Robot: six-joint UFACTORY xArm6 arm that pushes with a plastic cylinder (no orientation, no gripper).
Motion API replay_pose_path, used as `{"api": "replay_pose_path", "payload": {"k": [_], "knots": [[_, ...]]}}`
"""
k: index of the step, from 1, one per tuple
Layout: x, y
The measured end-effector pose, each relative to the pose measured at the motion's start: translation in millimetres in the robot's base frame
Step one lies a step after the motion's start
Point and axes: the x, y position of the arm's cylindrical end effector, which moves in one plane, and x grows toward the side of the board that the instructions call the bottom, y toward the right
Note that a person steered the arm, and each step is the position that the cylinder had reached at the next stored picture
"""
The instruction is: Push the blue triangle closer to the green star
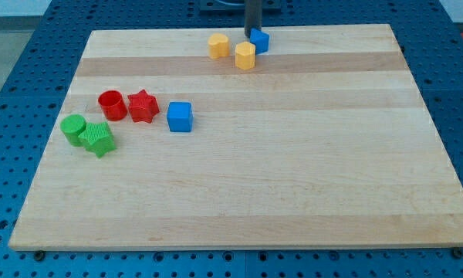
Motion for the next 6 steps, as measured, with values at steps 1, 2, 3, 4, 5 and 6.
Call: {"api": "replay_pose_path", "payload": {"k": [1,2,3,4,5,6], "knots": [[23.4,39.2],[61.4,55.1],[86.7,55.6],[52.4,70.9],[23.3,64.1],[17.3,47.9]]}}
